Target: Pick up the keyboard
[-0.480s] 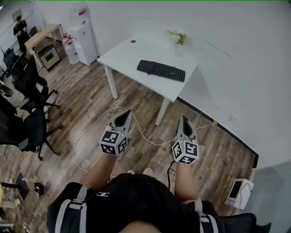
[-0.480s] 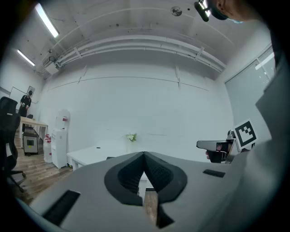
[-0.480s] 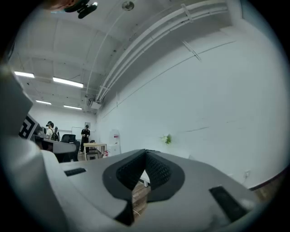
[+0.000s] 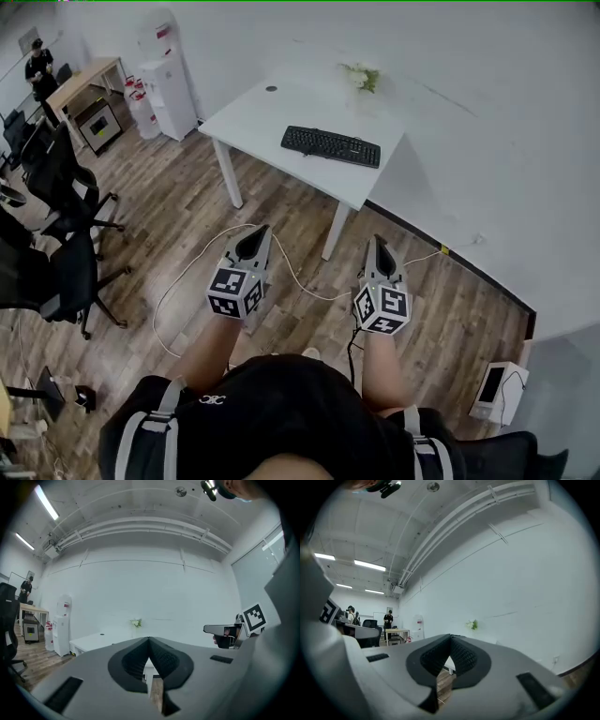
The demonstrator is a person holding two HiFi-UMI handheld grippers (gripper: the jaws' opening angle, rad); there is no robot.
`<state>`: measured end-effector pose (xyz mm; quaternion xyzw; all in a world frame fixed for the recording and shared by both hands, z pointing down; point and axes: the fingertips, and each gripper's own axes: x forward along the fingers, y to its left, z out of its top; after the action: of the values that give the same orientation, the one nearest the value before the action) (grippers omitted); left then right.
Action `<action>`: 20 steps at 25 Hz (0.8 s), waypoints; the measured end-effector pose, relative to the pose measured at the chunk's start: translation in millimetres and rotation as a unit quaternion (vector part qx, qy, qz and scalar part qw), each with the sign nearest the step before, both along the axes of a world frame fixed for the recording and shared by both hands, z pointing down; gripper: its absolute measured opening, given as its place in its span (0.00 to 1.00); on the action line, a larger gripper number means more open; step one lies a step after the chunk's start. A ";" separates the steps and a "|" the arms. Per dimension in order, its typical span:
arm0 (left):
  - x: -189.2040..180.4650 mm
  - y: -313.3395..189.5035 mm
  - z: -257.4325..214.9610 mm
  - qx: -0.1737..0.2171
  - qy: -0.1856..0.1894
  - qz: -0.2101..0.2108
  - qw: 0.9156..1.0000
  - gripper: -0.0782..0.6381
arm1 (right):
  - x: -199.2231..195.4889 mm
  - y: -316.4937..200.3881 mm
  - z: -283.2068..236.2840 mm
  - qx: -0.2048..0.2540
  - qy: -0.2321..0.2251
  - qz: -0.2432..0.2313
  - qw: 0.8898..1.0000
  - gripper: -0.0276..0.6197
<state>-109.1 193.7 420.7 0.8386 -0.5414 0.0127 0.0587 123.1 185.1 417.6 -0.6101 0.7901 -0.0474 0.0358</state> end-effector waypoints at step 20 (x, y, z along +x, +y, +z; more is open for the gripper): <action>-39.6 -23.4 7.8 0.023 0.006 0.007 1.000 0.11 | -35.5 -11.5 2.9 0.018 0.006 0.010 1.000 0.05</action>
<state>-148.7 170.3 428.5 0.8437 -0.5351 -0.0046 0.0428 87.6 173.6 420.5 -0.6179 0.7846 -0.0290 0.0424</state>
